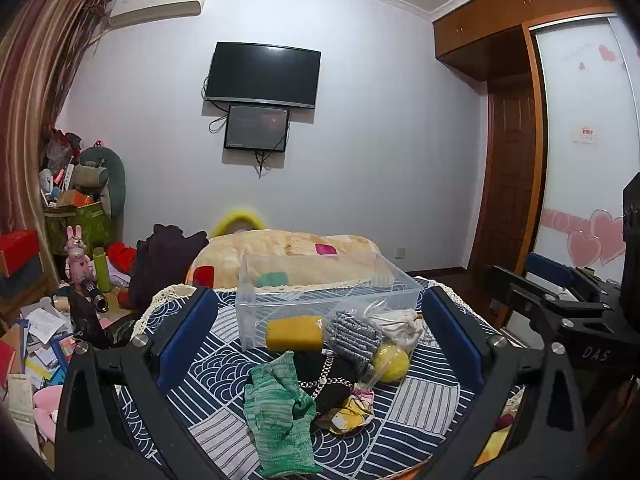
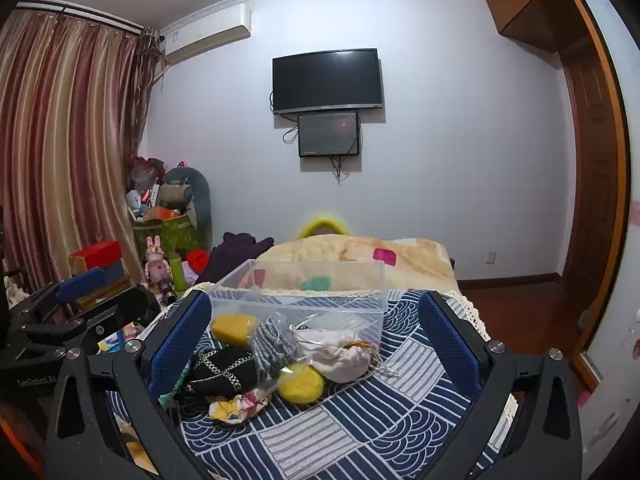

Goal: Organize soft objects

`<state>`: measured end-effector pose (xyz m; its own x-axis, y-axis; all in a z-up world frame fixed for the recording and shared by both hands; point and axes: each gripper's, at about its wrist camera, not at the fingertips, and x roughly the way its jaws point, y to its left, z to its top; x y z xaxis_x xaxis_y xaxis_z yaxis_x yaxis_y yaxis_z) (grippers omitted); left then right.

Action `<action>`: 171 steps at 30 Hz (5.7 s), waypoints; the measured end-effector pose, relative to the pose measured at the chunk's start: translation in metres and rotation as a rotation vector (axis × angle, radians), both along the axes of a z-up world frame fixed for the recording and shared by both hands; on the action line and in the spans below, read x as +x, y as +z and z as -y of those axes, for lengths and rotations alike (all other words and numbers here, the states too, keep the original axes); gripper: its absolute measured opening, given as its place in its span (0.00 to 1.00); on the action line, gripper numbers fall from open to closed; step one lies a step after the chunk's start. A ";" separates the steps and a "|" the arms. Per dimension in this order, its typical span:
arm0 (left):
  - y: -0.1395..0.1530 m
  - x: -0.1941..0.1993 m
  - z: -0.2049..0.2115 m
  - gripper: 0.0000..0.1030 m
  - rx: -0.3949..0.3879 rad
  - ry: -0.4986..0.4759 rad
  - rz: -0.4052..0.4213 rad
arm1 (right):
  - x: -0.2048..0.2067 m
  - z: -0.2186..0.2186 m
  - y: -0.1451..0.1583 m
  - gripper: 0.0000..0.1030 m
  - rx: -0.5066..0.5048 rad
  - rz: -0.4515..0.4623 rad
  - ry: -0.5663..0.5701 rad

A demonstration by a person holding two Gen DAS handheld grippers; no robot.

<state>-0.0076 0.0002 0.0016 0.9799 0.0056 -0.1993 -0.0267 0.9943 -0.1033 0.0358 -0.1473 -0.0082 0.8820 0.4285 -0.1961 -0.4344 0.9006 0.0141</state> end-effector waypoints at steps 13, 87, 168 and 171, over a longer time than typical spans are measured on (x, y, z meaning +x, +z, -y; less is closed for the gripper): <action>0.003 -0.003 0.001 1.00 0.007 0.001 0.007 | -0.003 0.001 0.000 1.00 0.005 0.007 0.003; -0.062 0.036 -0.030 0.83 -0.027 0.021 -0.238 | 0.032 -0.021 -0.046 0.85 -0.083 -0.152 0.080; -0.045 0.033 -0.053 0.26 -0.128 -0.041 -0.221 | 0.078 -0.054 -0.078 0.43 -0.223 -0.395 0.190; -0.044 0.032 -0.054 0.26 -0.126 -0.041 -0.215 | 0.088 -0.057 -0.088 0.43 -0.237 -0.430 0.182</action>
